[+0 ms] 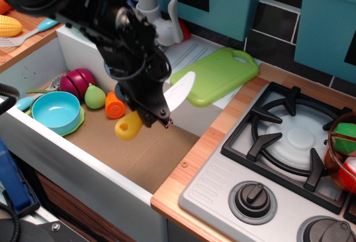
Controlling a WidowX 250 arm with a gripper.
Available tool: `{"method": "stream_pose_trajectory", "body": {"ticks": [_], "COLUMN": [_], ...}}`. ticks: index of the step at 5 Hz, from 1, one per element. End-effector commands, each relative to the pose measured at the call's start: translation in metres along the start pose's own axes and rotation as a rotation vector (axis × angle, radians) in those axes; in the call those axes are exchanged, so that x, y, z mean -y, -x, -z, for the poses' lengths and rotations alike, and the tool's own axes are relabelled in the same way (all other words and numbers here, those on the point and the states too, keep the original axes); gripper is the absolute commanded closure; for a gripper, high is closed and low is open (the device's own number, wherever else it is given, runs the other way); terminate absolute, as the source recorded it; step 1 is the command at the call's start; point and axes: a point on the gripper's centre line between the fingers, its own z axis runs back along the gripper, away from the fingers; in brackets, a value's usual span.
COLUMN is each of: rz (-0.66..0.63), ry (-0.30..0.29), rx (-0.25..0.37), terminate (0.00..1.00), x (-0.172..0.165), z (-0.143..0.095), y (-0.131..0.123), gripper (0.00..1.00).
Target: Put knife on cutting board
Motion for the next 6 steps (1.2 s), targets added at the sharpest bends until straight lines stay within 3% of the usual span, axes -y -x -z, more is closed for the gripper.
{"method": "stream_pose_trajectory", "body": {"ticks": [1, 3, 5, 6], "rz": [0.09, 0.127, 0.163, 0.172], "ry": [0.044, 0.094, 0.122, 0.138], "rx": [0.029, 0.014, 0.05, 0.071], "terminate": [0.0, 0.0, 0.0, 1.0], "x": [-0.015, -0.026, -0.036, -0.037], "z": [0.005, 0.023, 0.048, 0.058], "y": [-0.044, -0.074, -0.085, -0.09], "gripper": [1.0, 1.0, 1.0, 1.0]}}
